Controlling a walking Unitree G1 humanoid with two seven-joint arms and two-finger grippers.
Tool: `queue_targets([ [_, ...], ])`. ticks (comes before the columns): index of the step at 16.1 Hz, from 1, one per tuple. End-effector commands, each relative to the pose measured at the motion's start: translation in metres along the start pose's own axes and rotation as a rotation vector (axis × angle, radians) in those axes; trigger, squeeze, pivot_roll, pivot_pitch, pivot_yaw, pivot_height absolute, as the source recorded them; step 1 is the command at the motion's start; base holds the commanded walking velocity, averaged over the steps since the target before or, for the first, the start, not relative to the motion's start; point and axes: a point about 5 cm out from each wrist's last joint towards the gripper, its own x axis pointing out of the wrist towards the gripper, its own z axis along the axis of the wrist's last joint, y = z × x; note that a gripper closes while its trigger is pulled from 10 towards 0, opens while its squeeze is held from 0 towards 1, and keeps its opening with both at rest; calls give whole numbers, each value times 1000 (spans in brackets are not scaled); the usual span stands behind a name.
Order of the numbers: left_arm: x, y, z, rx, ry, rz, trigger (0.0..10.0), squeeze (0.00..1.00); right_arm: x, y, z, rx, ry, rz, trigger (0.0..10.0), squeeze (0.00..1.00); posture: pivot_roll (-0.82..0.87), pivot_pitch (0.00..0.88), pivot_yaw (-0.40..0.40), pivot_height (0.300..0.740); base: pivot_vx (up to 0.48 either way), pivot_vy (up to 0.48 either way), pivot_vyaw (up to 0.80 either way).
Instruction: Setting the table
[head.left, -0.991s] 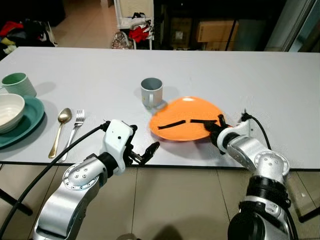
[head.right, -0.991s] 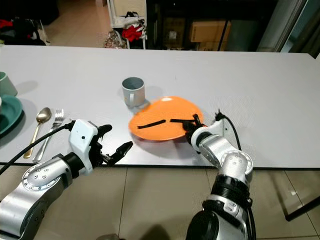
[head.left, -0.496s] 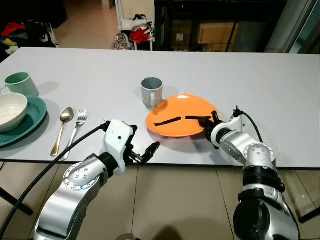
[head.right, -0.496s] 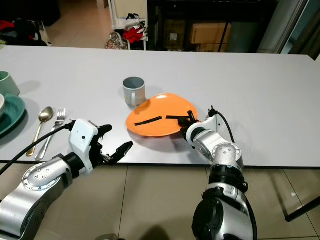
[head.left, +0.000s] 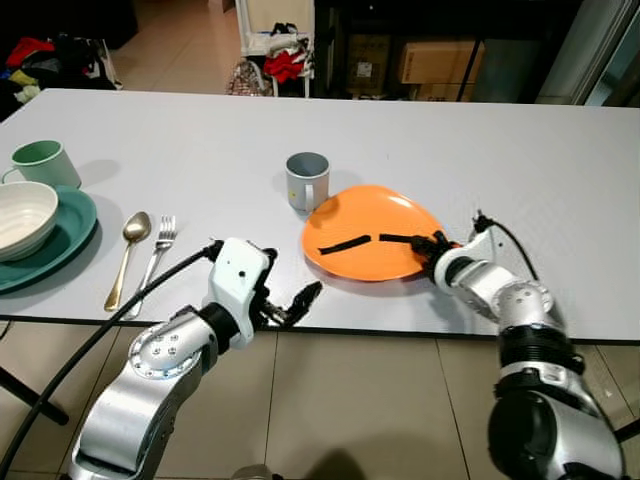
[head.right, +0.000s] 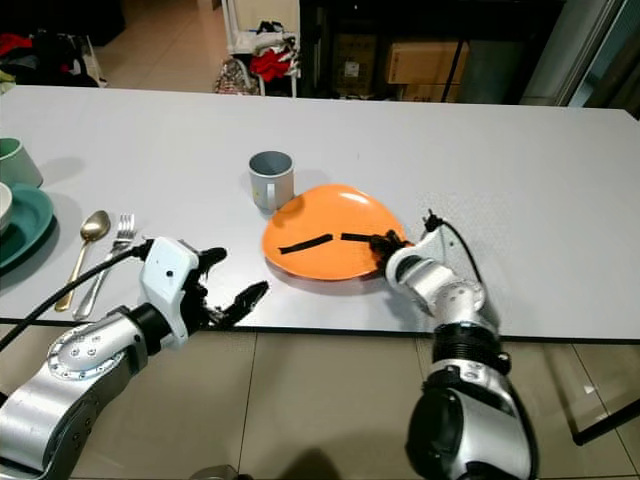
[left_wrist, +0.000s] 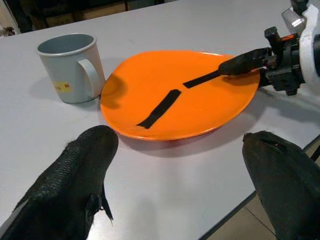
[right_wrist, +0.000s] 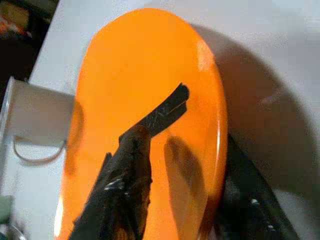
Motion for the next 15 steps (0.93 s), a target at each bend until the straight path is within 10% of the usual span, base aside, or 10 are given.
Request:
queue_targets([
  [1, 2, 0, 1, 16, 0, 2, 10000, 0, -4, -3, 2, -58, 9, -19, 10000, 1000, 130, 0, 9, 740, 0, 0, 0],
  [9, 0, 3, 0, 26, 6, 4, 10000, 0, -61, -22, 12, -274, -29, -131, 10000, 1000, 124, 0, 8, 740, 0, 0, 0],
  [15, -8, 22, 17, -64, -131, 259, 10000, 0, -130, 34, 16, -786, -321, 77, 10000, 1000, 86, 0, 18, 740, 0, 0, 121],
])
